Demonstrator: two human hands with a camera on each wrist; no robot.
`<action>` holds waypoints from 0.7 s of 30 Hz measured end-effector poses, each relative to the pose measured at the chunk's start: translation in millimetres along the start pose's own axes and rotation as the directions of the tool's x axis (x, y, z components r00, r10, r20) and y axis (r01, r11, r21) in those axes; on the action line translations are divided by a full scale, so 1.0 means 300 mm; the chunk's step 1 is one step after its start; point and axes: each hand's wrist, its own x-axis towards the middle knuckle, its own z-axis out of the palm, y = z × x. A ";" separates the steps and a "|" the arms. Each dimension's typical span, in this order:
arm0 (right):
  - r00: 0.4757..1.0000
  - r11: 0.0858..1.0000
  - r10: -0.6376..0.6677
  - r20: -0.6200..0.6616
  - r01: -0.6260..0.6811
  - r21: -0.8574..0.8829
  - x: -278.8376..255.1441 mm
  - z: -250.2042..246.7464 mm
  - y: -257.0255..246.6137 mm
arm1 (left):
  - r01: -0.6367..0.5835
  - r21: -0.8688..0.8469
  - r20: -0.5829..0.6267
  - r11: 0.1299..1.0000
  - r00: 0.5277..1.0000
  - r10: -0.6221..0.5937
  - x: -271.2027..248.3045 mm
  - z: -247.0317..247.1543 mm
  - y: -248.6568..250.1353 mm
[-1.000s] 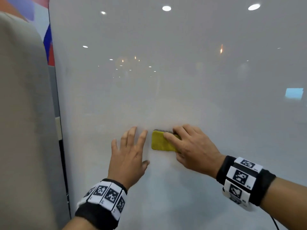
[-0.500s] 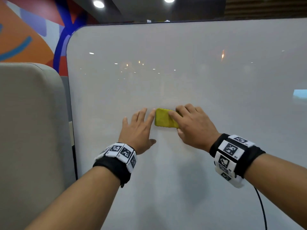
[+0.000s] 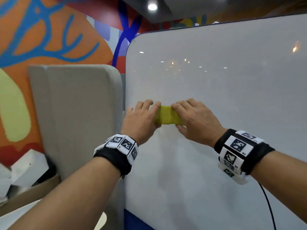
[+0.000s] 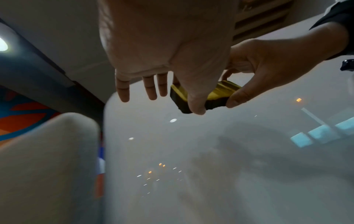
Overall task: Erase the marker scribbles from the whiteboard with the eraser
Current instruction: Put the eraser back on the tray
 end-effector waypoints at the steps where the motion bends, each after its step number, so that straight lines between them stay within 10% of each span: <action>1: 1.000 0.999 -0.012 -0.005 0.013 0.032 0.025 0.014 -0.039 | 0.019 0.031 0.009 0.999 1.000 -0.020 -0.030 -0.013 -0.043; 14: 0.971 0.880 -0.232 -0.065 0.238 0.411 0.408 0.288 -0.724 | 0.214 0.188 0.201 0.958 0.947 -0.251 -0.481 -0.077 -0.699; 21: 0.905 0.751 -0.416 0.091 0.286 0.595 0.513 0.481 -1.158 | 0.366 0.206 0.391 0.907 0.819 -0.419 -0.785 -0.041 -1.028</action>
